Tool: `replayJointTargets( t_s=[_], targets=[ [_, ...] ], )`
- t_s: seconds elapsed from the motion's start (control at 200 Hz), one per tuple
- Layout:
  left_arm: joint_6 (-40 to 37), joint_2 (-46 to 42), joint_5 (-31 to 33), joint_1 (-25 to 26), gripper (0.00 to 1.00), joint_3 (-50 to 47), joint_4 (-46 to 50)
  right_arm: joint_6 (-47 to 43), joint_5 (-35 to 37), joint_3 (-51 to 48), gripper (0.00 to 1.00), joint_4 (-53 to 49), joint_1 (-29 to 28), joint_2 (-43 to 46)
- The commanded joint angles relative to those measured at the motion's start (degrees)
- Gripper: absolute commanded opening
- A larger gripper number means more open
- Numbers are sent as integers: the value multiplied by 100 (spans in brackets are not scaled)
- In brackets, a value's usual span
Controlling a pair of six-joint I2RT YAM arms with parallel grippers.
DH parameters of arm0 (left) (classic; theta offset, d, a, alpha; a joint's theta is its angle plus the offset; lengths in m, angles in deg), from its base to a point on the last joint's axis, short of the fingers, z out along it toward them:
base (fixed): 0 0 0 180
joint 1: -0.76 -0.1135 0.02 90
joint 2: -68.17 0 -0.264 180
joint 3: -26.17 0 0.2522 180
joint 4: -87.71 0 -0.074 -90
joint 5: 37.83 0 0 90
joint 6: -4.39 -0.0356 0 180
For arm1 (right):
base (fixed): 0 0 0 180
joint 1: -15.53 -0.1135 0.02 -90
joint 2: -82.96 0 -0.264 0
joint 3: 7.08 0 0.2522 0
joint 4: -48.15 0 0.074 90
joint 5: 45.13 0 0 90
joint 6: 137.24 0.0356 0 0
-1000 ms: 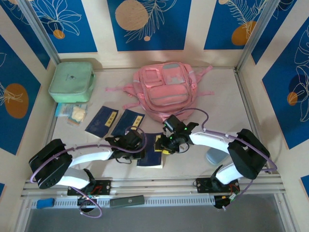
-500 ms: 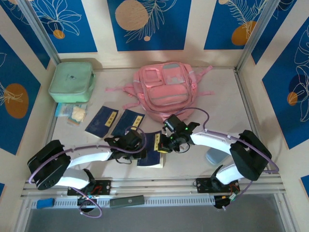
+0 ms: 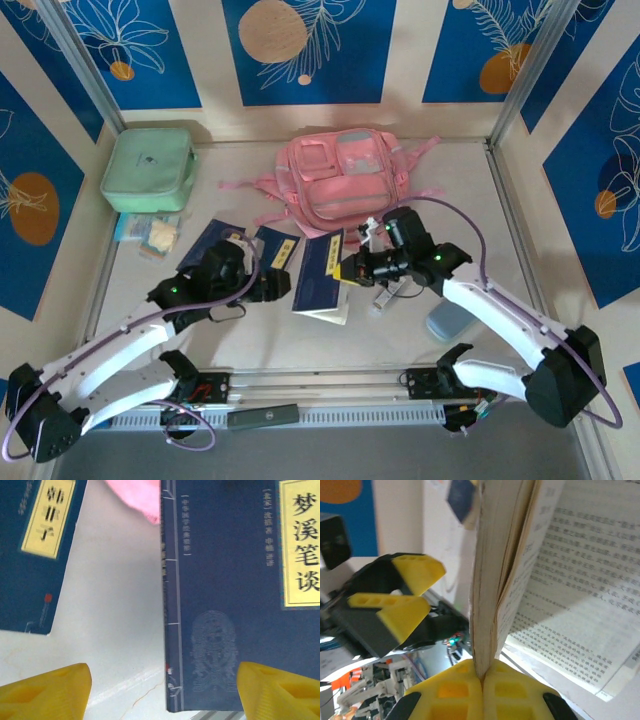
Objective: Pack the student bag
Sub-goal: Pick up the book from the bottom-center of the table.
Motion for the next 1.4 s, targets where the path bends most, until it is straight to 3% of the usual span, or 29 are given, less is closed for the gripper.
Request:
replayJointTargets(
  t_s=[0.0,0.225,0.42,0.68,0.78,0.97,1.306,1.396],
  targets=[
    [-160,-119,-852,-374,78,116,-95,-409,-973,432,0,-116,254,319],
    [117,73,-1819,-586,83,-74,-1984,-691,-1453,878,0,-122,577,447],
    [622,413,-2203,-588,84,-398,-3869,-697,-1819,1046,0,205,734,418],
    [1307,930,-2588,-578,69,-590,-5507,-646,-1967,1012,0,667,774,254],
    [1447,938,-2619,-577,61,-575,-5687,-665,-1978,911,0,741,813,172],
    [1369,769,-2609,-584,54,-468,-5396,-750,-1871,678,0,687,968,205],
    [1140,594,-2351,-568,12,-409,-4784,-1016,-1736,676,0,421,996,-9],
    [1130,608,-2290,-572,2,-349,-4721,-1085,-1673,643,9,361,994,-19]
  ],
)
